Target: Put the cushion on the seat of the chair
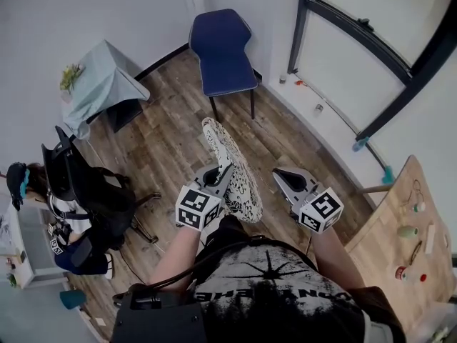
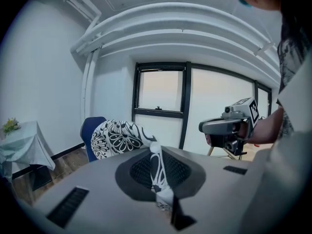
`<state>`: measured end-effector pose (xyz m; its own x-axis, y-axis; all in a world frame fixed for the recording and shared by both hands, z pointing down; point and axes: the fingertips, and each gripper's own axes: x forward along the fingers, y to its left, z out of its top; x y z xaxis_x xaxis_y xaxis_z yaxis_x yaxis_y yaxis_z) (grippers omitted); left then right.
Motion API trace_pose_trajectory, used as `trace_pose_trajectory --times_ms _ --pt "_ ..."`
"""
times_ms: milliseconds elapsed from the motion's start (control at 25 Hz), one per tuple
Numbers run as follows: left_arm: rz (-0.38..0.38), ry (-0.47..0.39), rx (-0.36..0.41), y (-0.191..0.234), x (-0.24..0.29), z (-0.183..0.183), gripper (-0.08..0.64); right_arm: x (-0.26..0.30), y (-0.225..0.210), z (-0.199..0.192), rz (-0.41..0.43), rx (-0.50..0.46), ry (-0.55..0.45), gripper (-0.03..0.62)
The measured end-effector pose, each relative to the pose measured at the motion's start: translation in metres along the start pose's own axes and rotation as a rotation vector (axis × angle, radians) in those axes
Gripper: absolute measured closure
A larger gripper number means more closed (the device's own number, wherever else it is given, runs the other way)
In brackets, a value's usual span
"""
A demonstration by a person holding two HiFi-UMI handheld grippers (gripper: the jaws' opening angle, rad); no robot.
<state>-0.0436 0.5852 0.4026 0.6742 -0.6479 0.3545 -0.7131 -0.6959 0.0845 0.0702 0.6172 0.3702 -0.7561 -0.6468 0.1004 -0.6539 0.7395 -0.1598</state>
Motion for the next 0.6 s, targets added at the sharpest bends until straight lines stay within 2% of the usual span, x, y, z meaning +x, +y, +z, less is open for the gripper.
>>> trace_pose_trajectory --times_ms 200,600 --pt "-0.014 0.001 0.015 0.016 0.019 0.007 0.537 0.013 -0.019 -0.002 -0.019 0.005 -0.002 0.574" --pt "-0.047 0.002 0.018 0.092 0.069 0.037 0.537 0.073 -0.073 0.009 -0.062 -0.019 0.023 0.574"
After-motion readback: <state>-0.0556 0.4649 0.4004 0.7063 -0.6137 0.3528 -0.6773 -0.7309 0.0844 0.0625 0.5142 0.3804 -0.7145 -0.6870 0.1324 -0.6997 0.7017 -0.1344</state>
